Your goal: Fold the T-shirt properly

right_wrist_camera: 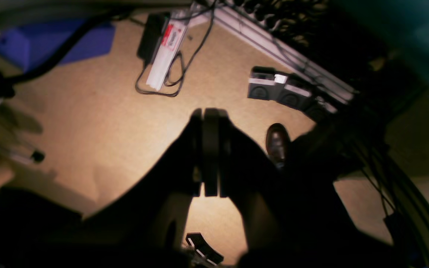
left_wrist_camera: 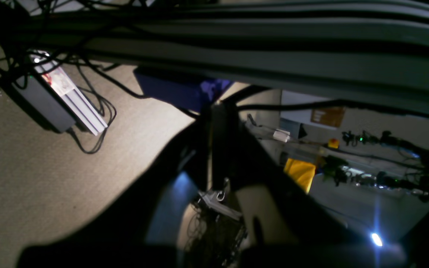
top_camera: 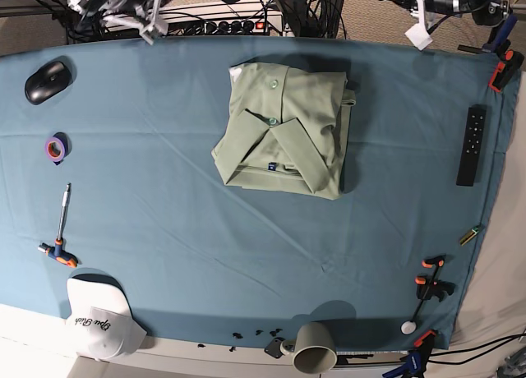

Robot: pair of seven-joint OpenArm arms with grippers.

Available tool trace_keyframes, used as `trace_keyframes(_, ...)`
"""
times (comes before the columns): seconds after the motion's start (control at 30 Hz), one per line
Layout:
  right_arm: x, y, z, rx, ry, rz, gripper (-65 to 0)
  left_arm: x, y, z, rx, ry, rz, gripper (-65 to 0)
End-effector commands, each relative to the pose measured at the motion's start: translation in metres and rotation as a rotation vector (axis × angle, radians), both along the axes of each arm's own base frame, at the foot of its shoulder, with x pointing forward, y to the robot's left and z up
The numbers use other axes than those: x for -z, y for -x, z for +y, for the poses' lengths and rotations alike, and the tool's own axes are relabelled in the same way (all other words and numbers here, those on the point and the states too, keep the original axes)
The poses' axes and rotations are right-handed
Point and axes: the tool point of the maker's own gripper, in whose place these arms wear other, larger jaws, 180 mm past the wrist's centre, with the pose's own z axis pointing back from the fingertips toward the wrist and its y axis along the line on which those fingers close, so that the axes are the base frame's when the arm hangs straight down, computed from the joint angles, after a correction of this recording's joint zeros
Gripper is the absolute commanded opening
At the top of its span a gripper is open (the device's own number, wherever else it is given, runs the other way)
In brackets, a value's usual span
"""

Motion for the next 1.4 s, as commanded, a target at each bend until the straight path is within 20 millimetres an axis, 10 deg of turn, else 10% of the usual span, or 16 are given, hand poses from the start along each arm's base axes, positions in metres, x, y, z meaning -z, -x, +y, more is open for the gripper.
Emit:
trace_keyframes(0.0, -0.004, 0.001, 0.003, -0.014, -0.022, -0.016, -65.0, -0.003, -0.001, 0.004, -0.001, 0.004, -0.006, -65.0)
trace_keyframes(0.77, 0.142, 0.019, -0.035, 0.437, -0.154, 0.215, -65.0, 0.103, -0.005, 0.099, -0.200, -0.505, -0.165, -65.0)
trace_keyframes(1.23, 0.197, -0.005, -0.052, 0.593, -0.151, 0.075, -65.0, 0.144, -0.083, 0.144, -0.479, -0.852, -0.213, -65.0)
trace_keyframes(1.37, 0.199, -0.014, -0.057, 0.569, -0.118, 0.048, -65.0, 0.153, -0.076, 0.150, -0.484, -0.872, -0.187, -65.0)
